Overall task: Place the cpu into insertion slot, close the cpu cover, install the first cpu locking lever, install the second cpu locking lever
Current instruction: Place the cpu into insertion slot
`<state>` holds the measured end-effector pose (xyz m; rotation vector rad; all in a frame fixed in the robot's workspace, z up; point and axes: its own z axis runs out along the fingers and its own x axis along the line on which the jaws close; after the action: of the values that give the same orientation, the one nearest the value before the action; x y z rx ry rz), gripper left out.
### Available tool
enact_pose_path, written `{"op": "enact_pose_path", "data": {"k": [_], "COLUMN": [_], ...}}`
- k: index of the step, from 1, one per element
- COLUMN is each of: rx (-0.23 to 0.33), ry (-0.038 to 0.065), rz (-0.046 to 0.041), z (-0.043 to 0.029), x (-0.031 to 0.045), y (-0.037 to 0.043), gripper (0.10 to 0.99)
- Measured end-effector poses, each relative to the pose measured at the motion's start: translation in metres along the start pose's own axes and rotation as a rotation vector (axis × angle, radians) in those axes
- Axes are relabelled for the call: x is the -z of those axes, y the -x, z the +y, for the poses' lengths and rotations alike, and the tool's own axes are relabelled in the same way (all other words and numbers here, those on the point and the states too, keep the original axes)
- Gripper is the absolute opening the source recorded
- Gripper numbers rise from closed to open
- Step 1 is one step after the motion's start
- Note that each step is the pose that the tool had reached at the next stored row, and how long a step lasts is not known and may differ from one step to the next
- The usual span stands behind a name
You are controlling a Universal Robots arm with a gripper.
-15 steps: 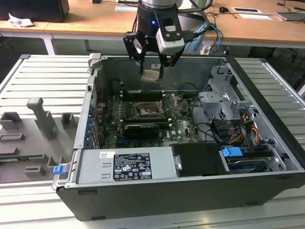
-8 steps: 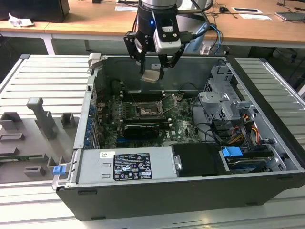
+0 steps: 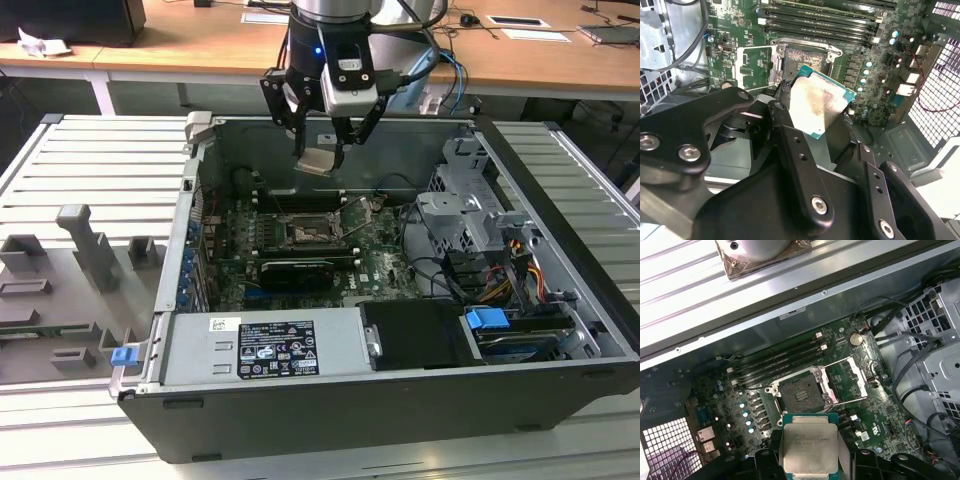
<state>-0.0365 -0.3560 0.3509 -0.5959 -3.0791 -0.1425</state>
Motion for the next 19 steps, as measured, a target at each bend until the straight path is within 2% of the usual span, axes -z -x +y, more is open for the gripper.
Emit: {"op": "enact_pose_path", "data": {"k": [2,4,19], "rx": [-0.009,-0.045,-0.218], "ry": [0.0,0.001,0.003], "rz": [-0.0008,-0.0041,-0.0198], "z": [0.0,0.0,-0.0002], "x": [-0.0002,-0.0005,-0.0029], "y": [0.0,0.0,0.0001], "gripper": [0.525,0.525,0.525]}}
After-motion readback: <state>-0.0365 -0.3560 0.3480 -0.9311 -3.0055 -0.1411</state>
